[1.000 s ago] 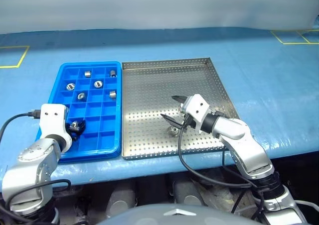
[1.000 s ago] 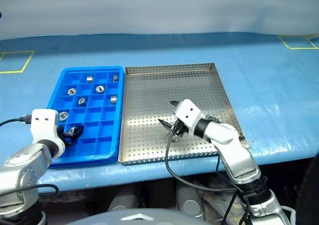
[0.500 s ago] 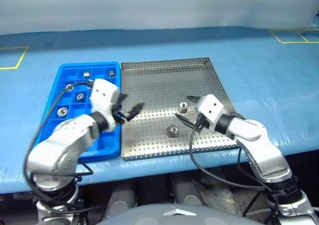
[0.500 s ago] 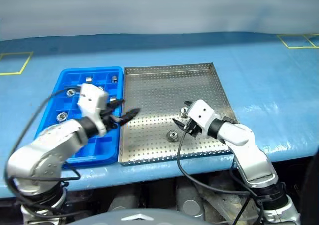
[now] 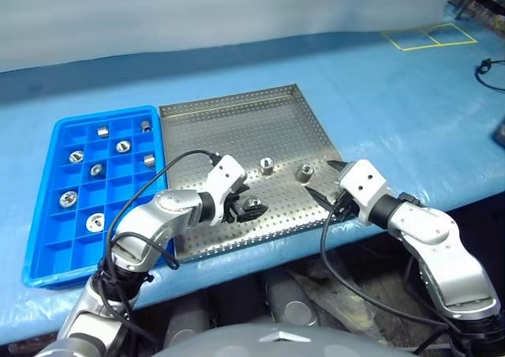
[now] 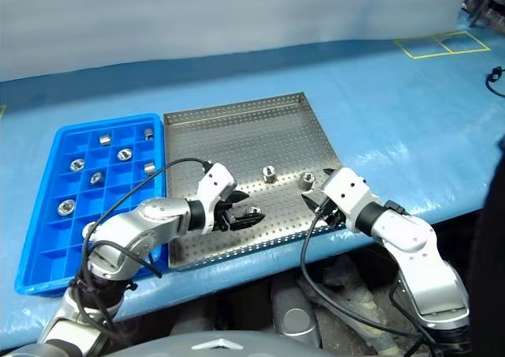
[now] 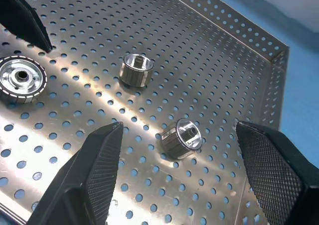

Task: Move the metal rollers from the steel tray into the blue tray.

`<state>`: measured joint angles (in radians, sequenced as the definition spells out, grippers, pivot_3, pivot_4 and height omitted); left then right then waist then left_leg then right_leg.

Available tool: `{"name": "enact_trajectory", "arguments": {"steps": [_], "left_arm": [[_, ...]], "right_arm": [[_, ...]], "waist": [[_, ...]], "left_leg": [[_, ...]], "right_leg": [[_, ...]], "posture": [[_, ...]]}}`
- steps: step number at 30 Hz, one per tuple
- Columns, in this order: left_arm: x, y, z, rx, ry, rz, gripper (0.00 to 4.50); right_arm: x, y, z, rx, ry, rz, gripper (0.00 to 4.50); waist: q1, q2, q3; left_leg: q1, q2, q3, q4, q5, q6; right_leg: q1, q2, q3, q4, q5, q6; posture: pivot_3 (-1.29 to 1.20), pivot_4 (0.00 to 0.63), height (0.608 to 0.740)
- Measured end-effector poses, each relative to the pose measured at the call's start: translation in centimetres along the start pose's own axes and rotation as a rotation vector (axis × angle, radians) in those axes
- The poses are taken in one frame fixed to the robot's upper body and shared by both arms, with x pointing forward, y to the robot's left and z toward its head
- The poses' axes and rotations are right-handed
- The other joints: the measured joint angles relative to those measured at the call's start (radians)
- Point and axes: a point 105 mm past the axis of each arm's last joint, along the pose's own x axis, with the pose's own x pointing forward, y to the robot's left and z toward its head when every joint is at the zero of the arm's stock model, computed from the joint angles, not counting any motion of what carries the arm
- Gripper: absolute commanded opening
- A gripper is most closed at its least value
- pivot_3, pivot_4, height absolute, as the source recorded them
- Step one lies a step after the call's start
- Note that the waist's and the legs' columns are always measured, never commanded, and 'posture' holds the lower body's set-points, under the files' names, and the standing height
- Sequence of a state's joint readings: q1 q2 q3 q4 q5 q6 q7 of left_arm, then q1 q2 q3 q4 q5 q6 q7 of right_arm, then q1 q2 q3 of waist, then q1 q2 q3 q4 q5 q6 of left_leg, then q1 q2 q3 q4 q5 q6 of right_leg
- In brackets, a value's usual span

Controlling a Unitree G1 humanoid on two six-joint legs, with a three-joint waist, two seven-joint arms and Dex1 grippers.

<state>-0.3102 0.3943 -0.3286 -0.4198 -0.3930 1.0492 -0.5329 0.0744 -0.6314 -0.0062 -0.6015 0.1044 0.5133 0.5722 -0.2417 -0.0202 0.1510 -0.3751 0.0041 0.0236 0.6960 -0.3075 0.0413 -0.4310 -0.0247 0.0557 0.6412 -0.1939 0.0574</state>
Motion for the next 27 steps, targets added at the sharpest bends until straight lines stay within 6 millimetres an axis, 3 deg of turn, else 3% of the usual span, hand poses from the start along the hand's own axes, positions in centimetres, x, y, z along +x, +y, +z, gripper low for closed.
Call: {"name": "enact_trajectory", "arguments": {"steps": [7, 12, 16, 19, 27], "left_arm": [[1.5, 1.0, -1.6, 0.026, 0.087, 0.035, 3.71], [1.7, 1.9, -1.6, 0.028, 0.084, 0.090, 2.19], [1.7, 2.0, -1.4, 0.034, 0.076, 0.097, 2.19], [1.6, 2.1, -1.4, 0.028, 0.069, 0.104, 1.78], [0.7, 3.5, -0.7, -0.045, 0.001, 0.202, 1.78]], "right_arm": [[0.1, 0.0, 0.1, 0.006, -0.006, -0.012, 3.81], [0.2, 0.1, 0.2, 0.003, -0.013, -0.010, 3.81], [0.5, 0.3, 0.4, -0.004, -0.020, -0.001, 3.81], [0.6, 0.4, 0.6, -0.008, -0.027, 0.004, 3.81], [1.3, 0.7, 1.4, -0.012, -0.060, 0.022, 3.81]], "waist": [[-0.046, 0.000, 0.000], [-0.054, 0.000, 0.000], [-0.054, 0.000, 0.000], [-0.054, 0.000, 0.000], [-0.053, 0.000, 0.000]], "left_leg": [[0.001, 0.000, 0.000, 0.000, 0.000, 0.000], [0.002, -0.001, 0.000, 0.000, 0.000, 0.000], [0.002, -0.001, 0.000, 0.000, 0.000, 0.000], [0.002, -0.001, 0.000, 0.000, 0.000, 0.001], [0.002, 0.000, 0.001, 0.000, 0.000, 0.001]], "right_leg": [[0.000, 0.000, 0.001, 0.000, 0.002, 0.004], [0.001, 0.000, 0.002, 0.000, 0.002, 0.004], [0.001, 0.000, 0.002, 0.000, 0.002, 0.004], [0.001, 0.000, 0.002, 0.000, 0.002, 0.004], [0.000, 0.000, 0.003, 0.000, 0.003, 0.005]], "posture": [[-0.39, 0.150, 0.740], [-0.39, 0.150, 0.740], [-0.37, 0.150, 0.740], [-0.36, 0.150, 0.740], [-0.34, 0.150, 0.740]]}}
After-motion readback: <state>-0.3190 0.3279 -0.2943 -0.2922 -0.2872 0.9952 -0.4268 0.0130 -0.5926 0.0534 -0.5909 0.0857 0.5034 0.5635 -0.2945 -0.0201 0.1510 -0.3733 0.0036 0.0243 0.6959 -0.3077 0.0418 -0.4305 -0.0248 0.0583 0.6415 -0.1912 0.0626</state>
